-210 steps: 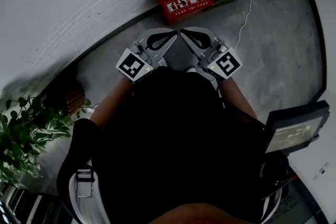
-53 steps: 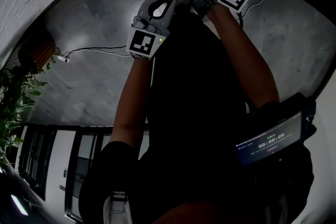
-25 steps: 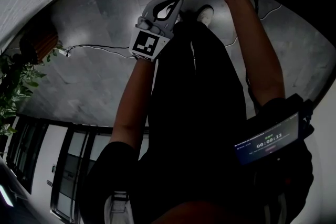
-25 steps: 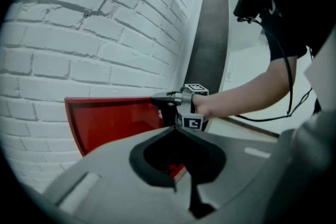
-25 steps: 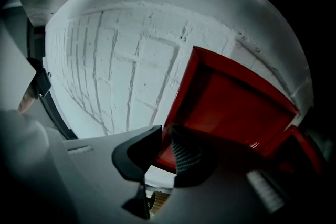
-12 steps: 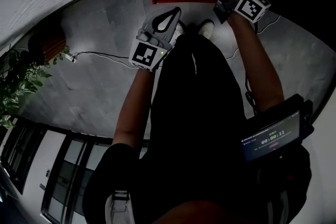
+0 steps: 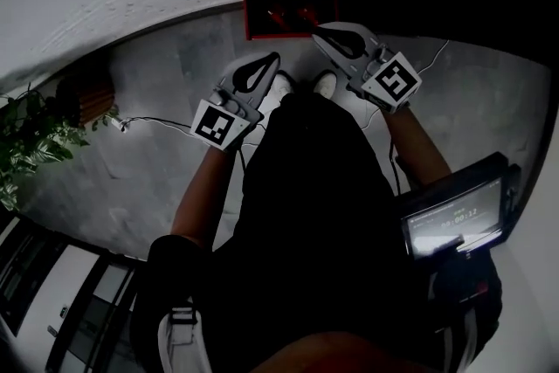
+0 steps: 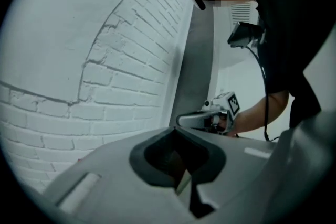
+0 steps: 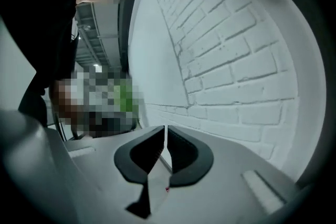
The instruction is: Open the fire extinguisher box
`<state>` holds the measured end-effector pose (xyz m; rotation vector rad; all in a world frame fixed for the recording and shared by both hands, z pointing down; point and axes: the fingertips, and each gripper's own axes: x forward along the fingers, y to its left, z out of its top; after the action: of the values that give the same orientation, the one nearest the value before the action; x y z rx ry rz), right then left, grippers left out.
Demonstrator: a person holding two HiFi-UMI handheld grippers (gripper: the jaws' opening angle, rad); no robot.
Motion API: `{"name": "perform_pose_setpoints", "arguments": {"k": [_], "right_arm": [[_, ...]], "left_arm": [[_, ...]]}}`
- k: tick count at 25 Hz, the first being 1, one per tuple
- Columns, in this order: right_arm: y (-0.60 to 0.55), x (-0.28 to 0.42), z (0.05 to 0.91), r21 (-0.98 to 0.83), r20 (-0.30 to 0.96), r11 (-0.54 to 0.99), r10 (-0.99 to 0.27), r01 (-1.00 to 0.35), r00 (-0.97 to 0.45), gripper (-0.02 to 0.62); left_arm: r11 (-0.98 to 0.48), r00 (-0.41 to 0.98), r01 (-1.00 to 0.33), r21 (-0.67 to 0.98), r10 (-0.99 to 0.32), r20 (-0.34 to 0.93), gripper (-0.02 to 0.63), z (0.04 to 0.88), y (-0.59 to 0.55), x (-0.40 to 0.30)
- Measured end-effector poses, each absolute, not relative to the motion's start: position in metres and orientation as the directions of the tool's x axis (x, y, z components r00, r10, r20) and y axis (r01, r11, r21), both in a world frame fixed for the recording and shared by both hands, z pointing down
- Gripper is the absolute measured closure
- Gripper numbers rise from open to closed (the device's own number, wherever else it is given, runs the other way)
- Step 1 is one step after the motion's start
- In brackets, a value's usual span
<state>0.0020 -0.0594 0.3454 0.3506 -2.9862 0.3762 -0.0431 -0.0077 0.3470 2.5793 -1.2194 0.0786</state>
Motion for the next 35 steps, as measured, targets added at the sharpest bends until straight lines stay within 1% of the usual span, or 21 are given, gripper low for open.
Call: {"name": "perform_pose_setpoints", "arguments": {"k": [3,6,9,13,17,20,26,35], "right_arm": [[-0.034,0.010,0.315,-0.240,0.165,0.946,-0.181,-0.217,-0.970,0.577],[-0.020,0.015,0.292,-0.208,0.172,0.961,-0.146,-0.181,-0.974,0.578],[-0.007,0.014,0.267,-0.190,0.149,0.969,-0.127,-0.155,-0.981,0.578],[0.011,0.021,0.225,-0.186,0.106,0.968,-0.152,-0.170,-0.983,0.580],[0.009,0.017,0.210,-0.197,0.083,0.964,-0.167,-0.180,-0.982,0.580],[0.008,0.010,0.203,-0.171,0.080,0.971,-0.158,-0.170,-0.984,0.580],[0.003,-0.001,0.192,-0.172,0.056,0.969,-0.167,-0.175,-0.984,0.584],[0.005,-0.008,0.192,-0.150,0.062,0.976,-0.151,-0.159,-0.987,0.584]], "left_arm": [[-0.608,0.645,-0.761,0.225,-0.747,0.164,0.605,0.312,0.004,-0.037],[-0.626,0.656,-0.752,0.206,-0.742,0.142,0.606,0.286,0.004,-0.025],[-0.649,0.673,-0.737,0.190,-0.731,0.116,0.606,0.265,0.007,-0.015],[-0.674,0.694,-0.716,0.181,-0.715,0.085,0.604,0.232,0.018,0.000],[-0.671,0.685,-0.723,0.162,-0.727,0.050,0.604,0.221,0.011,-0.006],[-0.677,0.687,-0.721,0.147,-0.727,0.019,0.604,0.215,0.007,-0.009],[-0.692,0.706,-0.703,0.164,-0.706,0.046,0.605,0.212,0.005,-0.017],[-0.695,0.707,-0.703,0.151,-0.706,0.042,0.606,0.206,0.010,-0.022]]}}
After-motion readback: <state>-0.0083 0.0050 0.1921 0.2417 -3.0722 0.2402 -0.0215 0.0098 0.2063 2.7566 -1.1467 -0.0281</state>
